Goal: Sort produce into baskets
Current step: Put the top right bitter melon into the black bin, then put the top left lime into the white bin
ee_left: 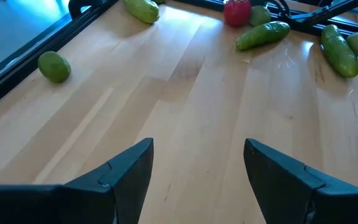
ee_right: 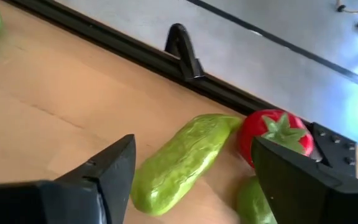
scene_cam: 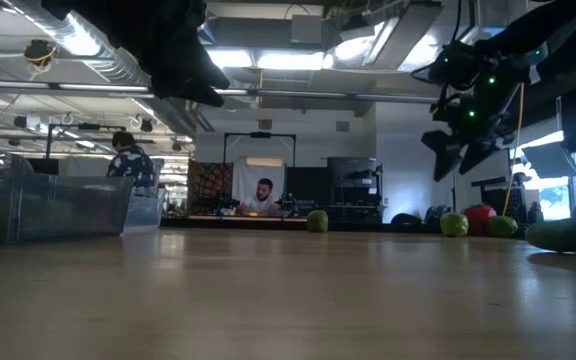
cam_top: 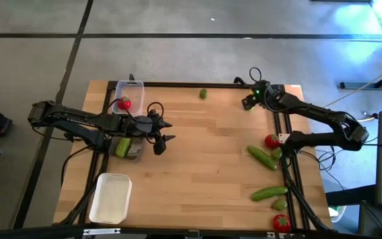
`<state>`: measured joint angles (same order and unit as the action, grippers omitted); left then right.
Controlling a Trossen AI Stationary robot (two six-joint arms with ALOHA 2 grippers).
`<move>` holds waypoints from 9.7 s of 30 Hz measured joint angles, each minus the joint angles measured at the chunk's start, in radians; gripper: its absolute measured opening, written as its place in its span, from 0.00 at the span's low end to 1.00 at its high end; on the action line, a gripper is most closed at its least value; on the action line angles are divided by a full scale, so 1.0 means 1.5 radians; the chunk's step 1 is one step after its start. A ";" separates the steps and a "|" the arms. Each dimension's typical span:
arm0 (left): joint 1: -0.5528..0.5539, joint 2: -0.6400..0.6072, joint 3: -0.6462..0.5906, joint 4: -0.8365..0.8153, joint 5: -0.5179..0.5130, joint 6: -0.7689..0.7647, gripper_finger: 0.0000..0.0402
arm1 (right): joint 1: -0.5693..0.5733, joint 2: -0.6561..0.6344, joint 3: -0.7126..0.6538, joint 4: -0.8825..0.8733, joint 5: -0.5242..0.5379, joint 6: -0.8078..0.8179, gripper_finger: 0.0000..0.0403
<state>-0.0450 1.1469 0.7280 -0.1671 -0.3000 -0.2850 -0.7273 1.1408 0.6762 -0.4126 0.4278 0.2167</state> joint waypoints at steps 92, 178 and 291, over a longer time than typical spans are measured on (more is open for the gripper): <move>0.001 0.113 0.001 0.270 0.000 -0.001 0.61 | 0.355 0.157 0.000 0.494 -0.380 -0.187 0.34; 0.004 -0.275 0.002 -0.427 0.123 -0.378 0.48 | 0.467 0.077 0.000 0.210 -0.326 -0.110 0.72; -0.018 -0.025 -0.034 -0.069 0.000 -0.172 0.66 | 0.200 0.194 0.000 0.508 -0.118 -0.132 0.93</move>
<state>-0.0715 1.1095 0.6769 -0.2699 -0.2996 -0.5430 -0.4277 1.4322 0.6765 0.3488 0.2513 0.0193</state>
